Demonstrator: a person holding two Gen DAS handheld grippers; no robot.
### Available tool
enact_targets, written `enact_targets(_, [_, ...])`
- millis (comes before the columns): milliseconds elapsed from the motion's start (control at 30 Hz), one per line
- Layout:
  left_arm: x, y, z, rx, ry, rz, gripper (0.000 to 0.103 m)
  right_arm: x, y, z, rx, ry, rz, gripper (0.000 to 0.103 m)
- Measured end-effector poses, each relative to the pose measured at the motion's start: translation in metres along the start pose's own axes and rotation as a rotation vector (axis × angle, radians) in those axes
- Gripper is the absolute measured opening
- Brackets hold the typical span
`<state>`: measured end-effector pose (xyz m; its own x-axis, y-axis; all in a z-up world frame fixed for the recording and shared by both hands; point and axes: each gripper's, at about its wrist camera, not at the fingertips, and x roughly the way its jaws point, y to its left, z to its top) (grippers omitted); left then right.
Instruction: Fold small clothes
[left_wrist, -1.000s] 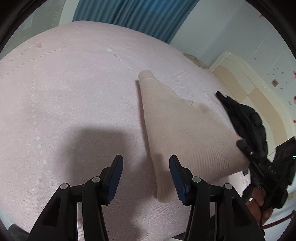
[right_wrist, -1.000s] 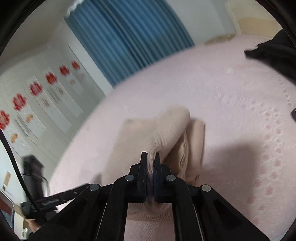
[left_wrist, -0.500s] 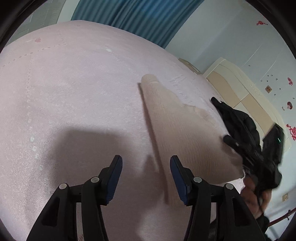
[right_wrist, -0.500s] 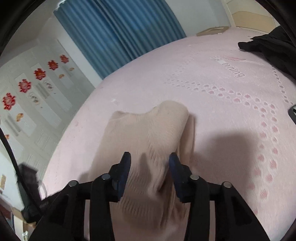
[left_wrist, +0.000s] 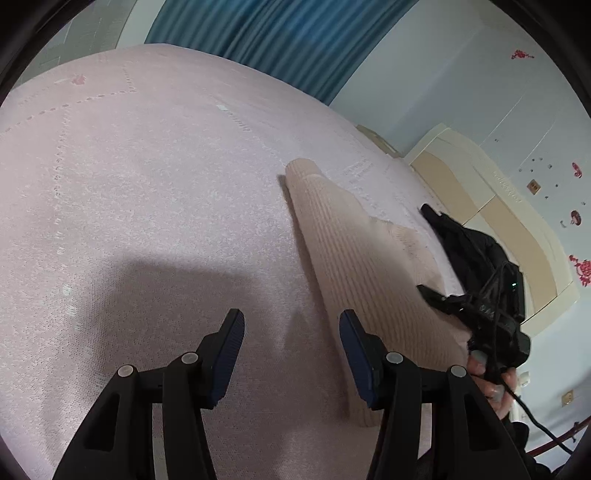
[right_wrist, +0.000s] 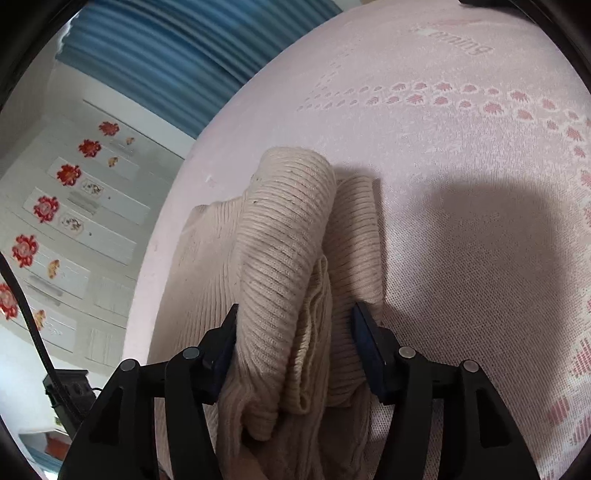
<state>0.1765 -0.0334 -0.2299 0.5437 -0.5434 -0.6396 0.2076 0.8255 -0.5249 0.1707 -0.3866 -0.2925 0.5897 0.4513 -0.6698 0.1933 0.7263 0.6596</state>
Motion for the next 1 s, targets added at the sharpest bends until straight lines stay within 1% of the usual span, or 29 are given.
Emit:
enact_targets(33, [-0.001,0.0,0.0,-0.005,-0.005,-0.007,0.051,0.001,0.002,0.001,-0.006,0.002,-0.004,0.058])
enact_targets(100, [-0.008,0.002,-0.001,-0.012,-0.02,-0.013,0.051,0.001,0.002,0.0,-0.005,0.008,0.002,0.053])
enact_targets(167, [-0.013,0.005,-0.001,-0.023,-0.031,-0.013,0.051,-0.001,0.0,0.0,0.011,0.011,0.017,0.038])
enact_targets(200, [-0.014,0.007,-0.002,-0.029,-0.034,-0.014,0.051,-0.005,-0.001,0.0,0.026,0.006,0.032,0.034])
enact_targets(233, [-0.016,0.009,-0.002,-0.034,-0.036,-0.016,0.051,-0.01,-0.001,-0.002,0.041,0.001,0.046,0.027])
enact_targets(267, [-0.018,0.011,-0.002,-0.039,-0.04,-0.015,0.051,-0.013,0.002,-0.003,0.062,0.002,0.065,0.024])
enact_targets(333, [-0.022,0.016,-0.001,-0.052,-0.051,-0.012,0.051,-0.023,0.013,-0.005,0.077,-0.014,0.08,0.022])
enact_targets(400, [-0.025,0.021,0.0,-0.069,-0.059,-0.015,0.051,-0.037,0.041,-0.004,0.03,-0.049,0.07,0.021])
enact_targets(467, [-0.029,0.026,0.001,-0.086,-0.068,-0.02,0.051,-0.052,0.07,-0.001,-0.015,-0.084,0.084,0.021])
enact_targets(567, [-0.034,0.031,0.003,-0.108,-0.081,-0.035,0.051,-0.069,0.106,0.005,-0.067,-0.118,0.084,0.021])
enact_targets(633, [-0.035,0.035,0.005,-0.112,-0.086,-0.032,0.051,-0.073,0.127,0.009,-0.125,-0.127,0.04,0.021])
enact_targets(667, [-0.036,0.036,0.005,-0.116,-0.087,-0.031,0.051,-0.074,0.13,0.011,-0.13,-0.131,0.03,0.021])
enact_targets(733, [-0.038,0.04,0.005,-0.125,-0.087,-0.04,0.051,-0.074,0.127,0.013,-0.081,-0.113,0.043,0.021])
enact_targets(800, [-0.04,0.042,0.006,-0.136,-0.093,-0.052,0.051,-0.078,0.128,0.012,-0.07,-0.117,0.047,0.021])
enact_targets(933, [-0.042,0.047,0.008,-0.149,-0.103,-0.06,0.051,-0.081,0.152,0.011,-0.135,-0.128,0.01,0.021])
enact_targets(1000, [-0.041,0.048,0.007,-0.154,-0.098,-0.059,0.051,-0.081,0.149,0.012,-0.145,-0.132,-0.011,0.021])
